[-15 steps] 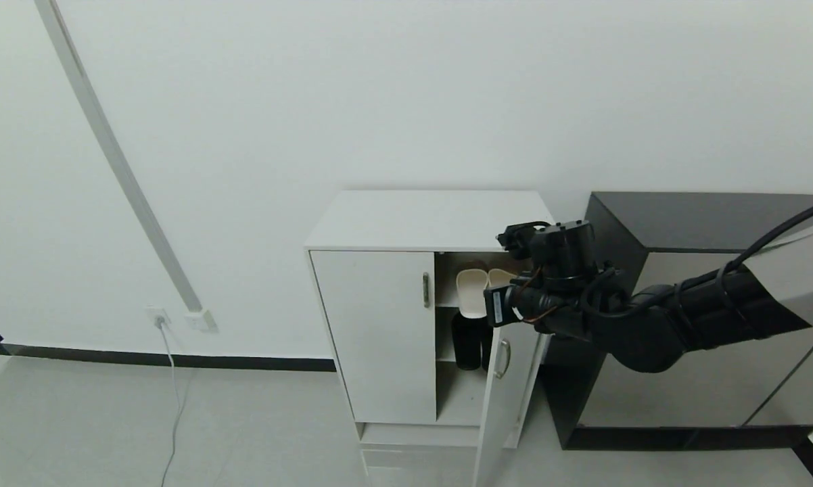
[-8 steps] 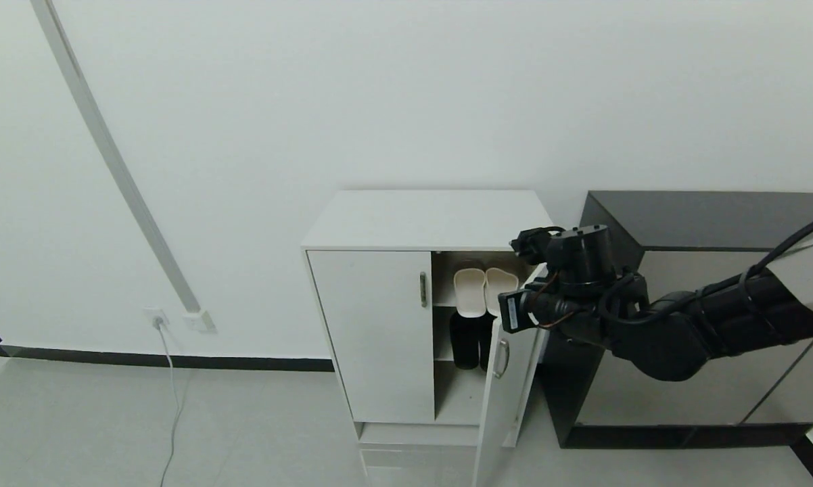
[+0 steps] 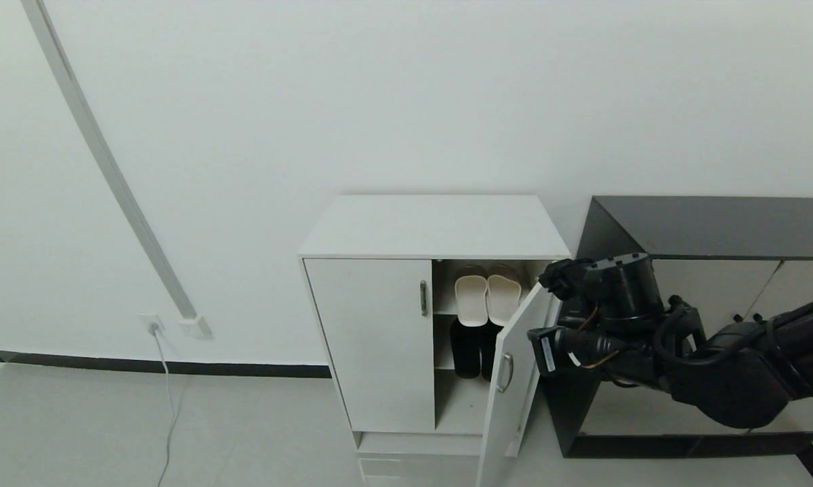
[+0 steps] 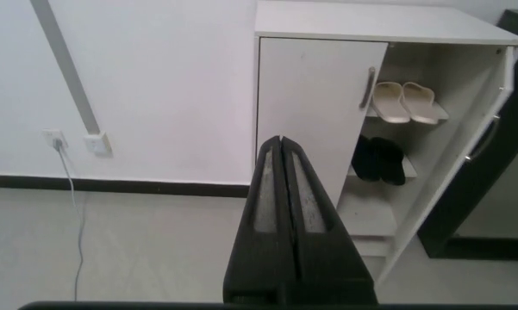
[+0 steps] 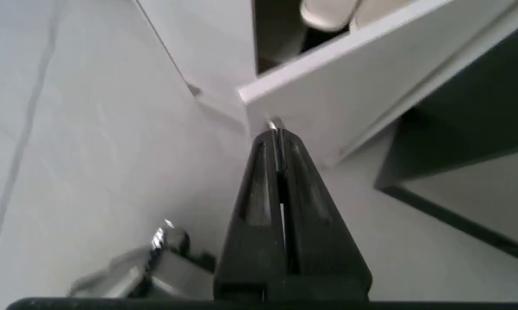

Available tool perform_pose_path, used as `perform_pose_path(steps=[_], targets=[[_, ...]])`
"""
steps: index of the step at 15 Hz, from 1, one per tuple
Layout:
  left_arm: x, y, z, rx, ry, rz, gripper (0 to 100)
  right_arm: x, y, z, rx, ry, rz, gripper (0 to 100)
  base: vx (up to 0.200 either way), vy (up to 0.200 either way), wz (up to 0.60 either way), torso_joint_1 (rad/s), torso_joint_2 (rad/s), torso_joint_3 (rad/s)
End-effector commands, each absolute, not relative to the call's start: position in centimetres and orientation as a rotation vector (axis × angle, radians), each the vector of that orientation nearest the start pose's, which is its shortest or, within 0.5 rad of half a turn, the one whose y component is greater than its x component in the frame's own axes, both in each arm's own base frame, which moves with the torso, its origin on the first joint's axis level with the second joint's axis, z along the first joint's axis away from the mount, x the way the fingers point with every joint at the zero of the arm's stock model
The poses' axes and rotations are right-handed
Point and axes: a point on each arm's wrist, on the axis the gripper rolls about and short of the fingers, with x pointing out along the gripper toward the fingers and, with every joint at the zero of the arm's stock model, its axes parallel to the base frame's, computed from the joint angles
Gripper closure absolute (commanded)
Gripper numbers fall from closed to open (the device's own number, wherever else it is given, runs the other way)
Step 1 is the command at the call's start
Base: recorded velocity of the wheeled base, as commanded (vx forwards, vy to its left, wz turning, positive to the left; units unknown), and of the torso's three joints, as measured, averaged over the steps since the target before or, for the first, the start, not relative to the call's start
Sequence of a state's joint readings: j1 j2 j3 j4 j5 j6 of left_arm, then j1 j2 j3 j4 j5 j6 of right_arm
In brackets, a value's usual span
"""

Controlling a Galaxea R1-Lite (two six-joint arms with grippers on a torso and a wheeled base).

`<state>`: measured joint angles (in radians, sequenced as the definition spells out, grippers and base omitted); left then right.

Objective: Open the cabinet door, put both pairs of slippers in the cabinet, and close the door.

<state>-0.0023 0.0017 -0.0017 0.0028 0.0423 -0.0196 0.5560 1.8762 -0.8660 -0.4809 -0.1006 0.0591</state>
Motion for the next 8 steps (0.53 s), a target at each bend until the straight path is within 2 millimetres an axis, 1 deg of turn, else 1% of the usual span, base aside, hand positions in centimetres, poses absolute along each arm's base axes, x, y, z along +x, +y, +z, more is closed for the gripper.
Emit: perform_pose_path(steps=[1, 5, 8], targets=[[-2.3, 0.1, 7.6, -0.020, 0.004, 0.040, 100, 27.3, 16.3, 12.2, -0.129, 0.544, 0.417, 100, 0.200, 0.000, 0.00, 0.007, 0.00, 0.002], [-2.3, 0.1, 7.6, -0.023, 0.003, 0.043, 100, 27.3, 16.2, 11.5, -0.131, 0.560, 0.416, 100, 0.000, 0.000, 0.00, 0.000, 0.00, 0.000], [-2.3, 0.1, 7.6, -0.023, 0.003, 0.041, 100, 28.4, 16.9, 10.0, -0.139, 0.577, 0.415, 100, 0.000, 0.000, 0.00, 0.000, 0.00, 0.000]])
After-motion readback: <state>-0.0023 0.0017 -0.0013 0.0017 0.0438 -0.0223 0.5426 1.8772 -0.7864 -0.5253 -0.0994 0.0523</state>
